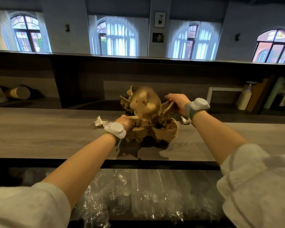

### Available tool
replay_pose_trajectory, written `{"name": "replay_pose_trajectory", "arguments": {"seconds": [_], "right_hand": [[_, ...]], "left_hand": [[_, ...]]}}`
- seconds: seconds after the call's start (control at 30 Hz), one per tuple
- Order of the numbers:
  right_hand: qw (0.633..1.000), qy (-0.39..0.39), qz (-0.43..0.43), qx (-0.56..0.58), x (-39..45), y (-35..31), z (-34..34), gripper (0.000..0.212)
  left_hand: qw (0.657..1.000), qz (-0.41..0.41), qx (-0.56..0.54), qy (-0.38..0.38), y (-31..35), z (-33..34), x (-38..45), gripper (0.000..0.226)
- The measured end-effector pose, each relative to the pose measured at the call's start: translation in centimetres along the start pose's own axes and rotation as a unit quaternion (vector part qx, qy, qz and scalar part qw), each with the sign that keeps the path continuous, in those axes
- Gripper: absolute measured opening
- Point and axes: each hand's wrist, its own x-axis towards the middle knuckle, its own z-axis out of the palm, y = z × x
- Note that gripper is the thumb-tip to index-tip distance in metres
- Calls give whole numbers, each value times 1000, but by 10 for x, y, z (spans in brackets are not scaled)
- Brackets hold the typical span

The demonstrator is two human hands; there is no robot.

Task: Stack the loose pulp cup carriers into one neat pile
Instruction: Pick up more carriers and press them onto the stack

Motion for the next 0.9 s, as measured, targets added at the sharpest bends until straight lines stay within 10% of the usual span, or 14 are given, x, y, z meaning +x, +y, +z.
{"name": "replay_pose_trajectory", "arguments": {"seconds": [0.33,0.63,0.9], "right_hand": [[984,61,-94,-135,-14,8,-6,24],[989,147,19,-23,-23,16,-5,19],[887,147,-63,-433,-32,36,-21,58]], "left_hand": [[940,-21,-339,31,3,-4,-2,67],[958,70,-277,8,17,-7,-8,56],[982,85,-164,-35,20,-9,-16,52]]}}
